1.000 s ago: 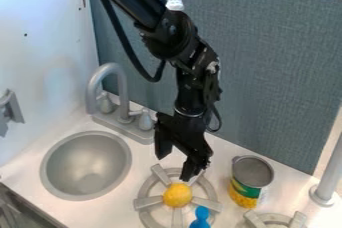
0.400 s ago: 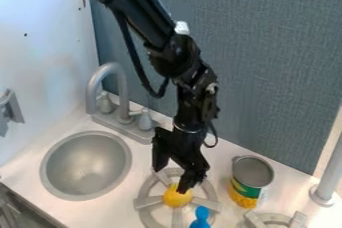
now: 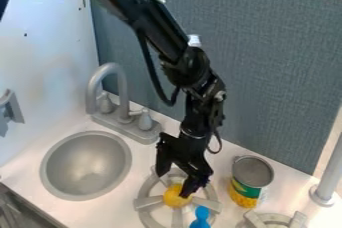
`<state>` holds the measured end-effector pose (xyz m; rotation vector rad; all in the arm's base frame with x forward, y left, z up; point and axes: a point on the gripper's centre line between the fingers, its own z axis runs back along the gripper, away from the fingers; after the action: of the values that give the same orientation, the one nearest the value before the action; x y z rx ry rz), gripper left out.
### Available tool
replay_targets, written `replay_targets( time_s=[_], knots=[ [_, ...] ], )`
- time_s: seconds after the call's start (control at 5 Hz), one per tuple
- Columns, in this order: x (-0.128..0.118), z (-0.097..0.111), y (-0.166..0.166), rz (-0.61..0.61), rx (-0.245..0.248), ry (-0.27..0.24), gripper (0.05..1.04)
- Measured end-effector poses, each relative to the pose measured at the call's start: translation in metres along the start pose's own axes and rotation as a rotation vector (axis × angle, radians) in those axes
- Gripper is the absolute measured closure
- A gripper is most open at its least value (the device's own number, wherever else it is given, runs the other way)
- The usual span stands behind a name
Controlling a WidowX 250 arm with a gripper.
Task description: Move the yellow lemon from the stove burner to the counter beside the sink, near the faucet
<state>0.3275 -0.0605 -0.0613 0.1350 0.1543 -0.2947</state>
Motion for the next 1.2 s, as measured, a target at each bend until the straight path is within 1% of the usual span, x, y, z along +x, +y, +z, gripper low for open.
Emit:
replay_targets(
  time_s=[0.2,0.4,0.6,0.8,1.0,1.2],
  knots=[
    [0.002,0.0,-0.004,-0.013,-0.006,-0.01,0.083],
    [0.0,-0.001,-0.005,-0.019,-0.012,-0.007,0.082],
    [-0.005,-0.015,-0.006,-0.01,-0.018,0.034,0.083],
    [-0.008,-0.024,-0.007,-0.006,-0.019,0.066,0.083],
    [-0.008,-0.03,-0.007,-0.001,-0.018,0.083,0.15],
    [-0.007,-0.03,-0.007,0.007,-0.017,0.081,0.374]
  ],
)
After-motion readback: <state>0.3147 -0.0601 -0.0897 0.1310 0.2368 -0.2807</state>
